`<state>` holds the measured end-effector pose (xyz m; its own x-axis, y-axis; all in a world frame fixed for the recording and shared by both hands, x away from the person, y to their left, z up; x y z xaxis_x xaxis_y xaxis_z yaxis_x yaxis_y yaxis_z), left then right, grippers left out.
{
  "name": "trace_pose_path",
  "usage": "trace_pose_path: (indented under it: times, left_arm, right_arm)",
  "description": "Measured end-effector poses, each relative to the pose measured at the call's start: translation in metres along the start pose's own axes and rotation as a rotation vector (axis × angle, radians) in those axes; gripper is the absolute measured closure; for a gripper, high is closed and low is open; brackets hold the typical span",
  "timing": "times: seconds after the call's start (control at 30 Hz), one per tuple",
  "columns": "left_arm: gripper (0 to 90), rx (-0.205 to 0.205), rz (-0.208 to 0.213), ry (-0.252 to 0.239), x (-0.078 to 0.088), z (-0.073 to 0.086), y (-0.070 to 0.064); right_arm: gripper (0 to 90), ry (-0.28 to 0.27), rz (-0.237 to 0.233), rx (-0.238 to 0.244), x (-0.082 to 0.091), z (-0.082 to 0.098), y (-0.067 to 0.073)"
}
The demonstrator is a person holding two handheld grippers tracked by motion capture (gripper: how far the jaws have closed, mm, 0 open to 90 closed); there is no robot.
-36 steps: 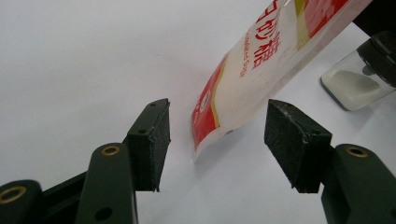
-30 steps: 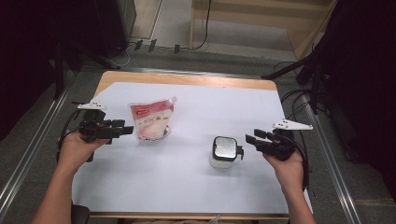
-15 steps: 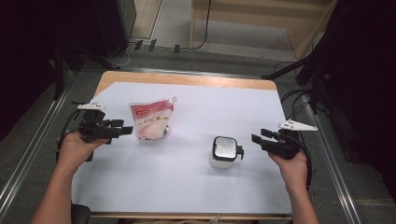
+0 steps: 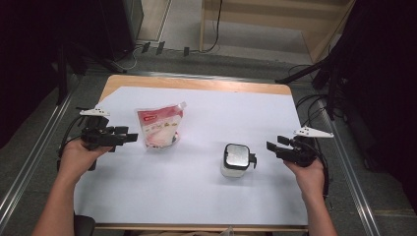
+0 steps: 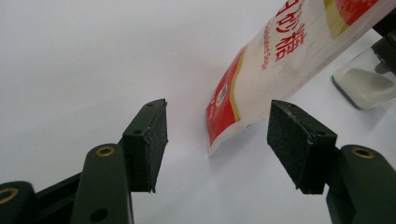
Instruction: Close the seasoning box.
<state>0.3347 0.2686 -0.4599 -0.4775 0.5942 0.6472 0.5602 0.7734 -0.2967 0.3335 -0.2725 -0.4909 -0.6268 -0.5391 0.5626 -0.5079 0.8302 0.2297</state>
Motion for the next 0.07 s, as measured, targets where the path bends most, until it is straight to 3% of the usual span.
trace_pose_path:
  times: [0.07]
  left_arm:
    - [39.3,0.001,0.002,0.000,0.0002,0.0002,0.0004]
  right_arm:
    - [40.8,0.003,0.003,0.001,-0.0006,-0.0002,0.0004]
Point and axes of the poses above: each handheld gripper's, and its own axes: x roughly backward along the jaws, z roughly out of its underside, y roughly to its left, the point moved 4 cm from there along -x, roughly forward along the jaws, and after that the axes turned 1 degree about -x, right-handed, at the moved point
